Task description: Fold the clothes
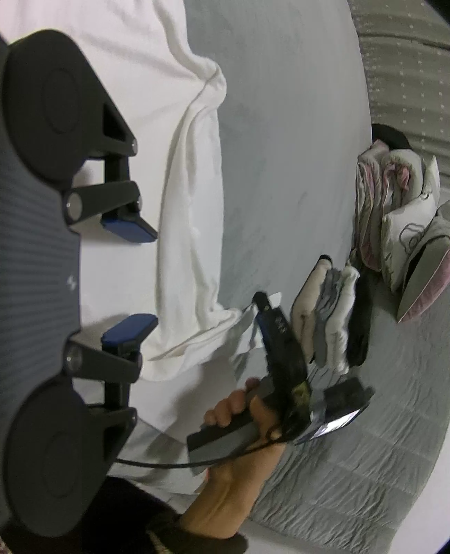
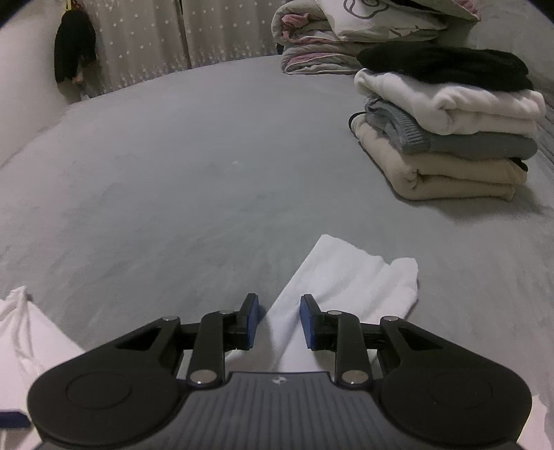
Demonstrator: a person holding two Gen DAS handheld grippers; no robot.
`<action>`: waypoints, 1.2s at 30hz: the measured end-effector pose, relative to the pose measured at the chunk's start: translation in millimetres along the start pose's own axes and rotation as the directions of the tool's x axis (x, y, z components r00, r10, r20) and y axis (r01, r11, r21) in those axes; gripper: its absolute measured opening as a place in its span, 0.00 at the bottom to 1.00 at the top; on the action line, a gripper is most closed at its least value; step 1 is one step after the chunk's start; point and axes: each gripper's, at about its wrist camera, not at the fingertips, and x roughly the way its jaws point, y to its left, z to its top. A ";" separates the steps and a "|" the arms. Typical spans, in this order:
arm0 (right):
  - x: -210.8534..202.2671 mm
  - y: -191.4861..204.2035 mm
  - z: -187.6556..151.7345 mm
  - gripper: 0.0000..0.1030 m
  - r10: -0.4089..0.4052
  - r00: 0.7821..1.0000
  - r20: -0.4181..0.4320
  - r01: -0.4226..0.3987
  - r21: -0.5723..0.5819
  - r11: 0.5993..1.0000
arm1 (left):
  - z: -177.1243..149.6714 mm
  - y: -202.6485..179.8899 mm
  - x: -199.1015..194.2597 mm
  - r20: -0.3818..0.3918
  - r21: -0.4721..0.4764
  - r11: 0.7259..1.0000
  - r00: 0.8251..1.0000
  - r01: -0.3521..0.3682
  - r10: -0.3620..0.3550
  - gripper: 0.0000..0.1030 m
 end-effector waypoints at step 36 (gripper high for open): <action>-140.9 -125.2 -65.1 0.05 0.046 0.985 0.166 -0.099 0.329 0.939 | 24.7 -88.1 48.8 -0.106 0.066 0.993 0.990 0.100 -0.093 0.43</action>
